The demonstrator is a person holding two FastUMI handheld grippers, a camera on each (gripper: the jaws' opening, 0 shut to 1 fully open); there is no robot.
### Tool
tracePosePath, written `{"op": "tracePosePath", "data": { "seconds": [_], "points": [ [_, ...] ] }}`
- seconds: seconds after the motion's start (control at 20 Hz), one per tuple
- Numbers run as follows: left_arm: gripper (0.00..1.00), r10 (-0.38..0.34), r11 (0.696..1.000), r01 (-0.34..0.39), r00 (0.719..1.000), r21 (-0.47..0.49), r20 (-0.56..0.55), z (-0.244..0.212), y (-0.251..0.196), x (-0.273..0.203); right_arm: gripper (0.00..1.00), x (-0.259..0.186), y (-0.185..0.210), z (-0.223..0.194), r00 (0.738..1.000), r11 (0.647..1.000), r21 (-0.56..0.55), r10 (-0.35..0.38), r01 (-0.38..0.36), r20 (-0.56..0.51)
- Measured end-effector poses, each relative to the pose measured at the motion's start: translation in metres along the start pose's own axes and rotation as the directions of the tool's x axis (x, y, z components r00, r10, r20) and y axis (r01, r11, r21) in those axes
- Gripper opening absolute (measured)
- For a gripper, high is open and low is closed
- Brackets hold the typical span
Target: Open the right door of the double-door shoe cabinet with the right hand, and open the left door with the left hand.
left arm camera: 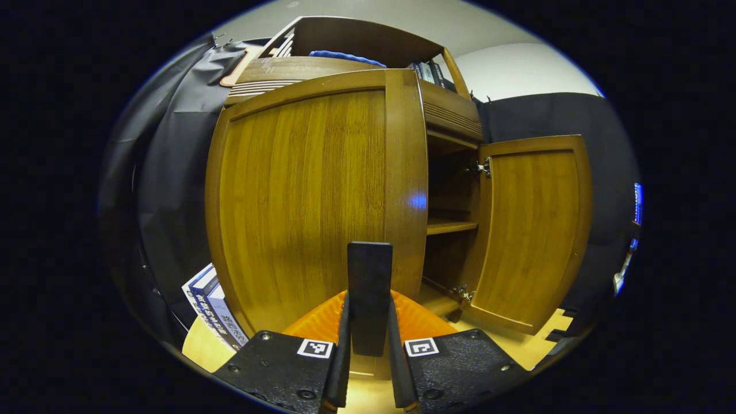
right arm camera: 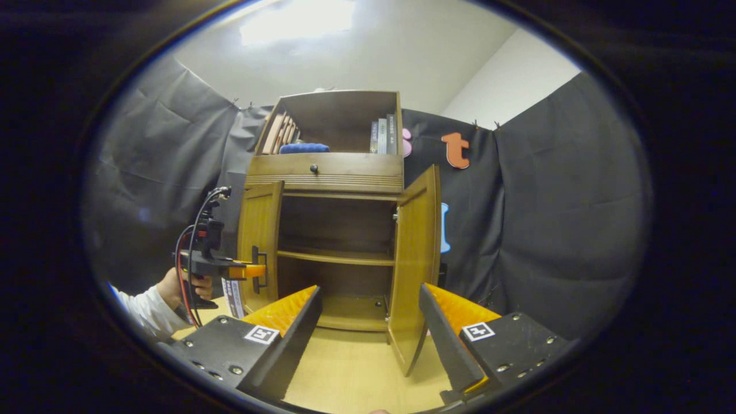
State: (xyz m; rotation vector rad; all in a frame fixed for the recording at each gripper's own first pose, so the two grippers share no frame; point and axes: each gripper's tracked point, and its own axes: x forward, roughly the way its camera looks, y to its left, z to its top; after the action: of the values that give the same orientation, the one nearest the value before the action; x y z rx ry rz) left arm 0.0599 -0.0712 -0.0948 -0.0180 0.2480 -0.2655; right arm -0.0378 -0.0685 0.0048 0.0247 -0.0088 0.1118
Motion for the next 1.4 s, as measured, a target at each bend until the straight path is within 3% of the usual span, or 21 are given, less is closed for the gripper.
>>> {"op": "tracePosePath", "data": {
  "seconds": [0.5, 0.8, 1.05, 1.4],
  "points": [
    [0.31, -0.023, 1.000, 0.023, 1.000, 0.021, 0.003, -0.001, 0.029, -0.064, 1.00, 0.007, 0.023, 0.004, 0.999, 0.999, 0.008, 0.044, -0.044, 0.002],
    [0.29, 0.020, 1.000, -0.020, 1.000, 0.024, 0.021, -0.006, 0.056, -0.101, 1.00, 0.012, 0.045, 0.002, 0.997, 0.997, -0.010, 0.078, -0.078, -0.015],
    [0.25, 0.101, 0.994, -0.102, 0.994, 0.023, 0.032, -0.004, 0.090, -0.129, 1.00, 0.018, 0.062, 0.005, 0.995, 0.995, -0.005, 0.104, -0.104, -0.007],
    [0.11, 0.263, 0.963, -0.265, 0.964, 0.040, 0.048, -0.003, 0.157, -0.155, 1.00, 0.032, 0.094, -0.002, 0.988, 0.988, -0.001, 0.153, -0.153, -0.028]
  ]
}}
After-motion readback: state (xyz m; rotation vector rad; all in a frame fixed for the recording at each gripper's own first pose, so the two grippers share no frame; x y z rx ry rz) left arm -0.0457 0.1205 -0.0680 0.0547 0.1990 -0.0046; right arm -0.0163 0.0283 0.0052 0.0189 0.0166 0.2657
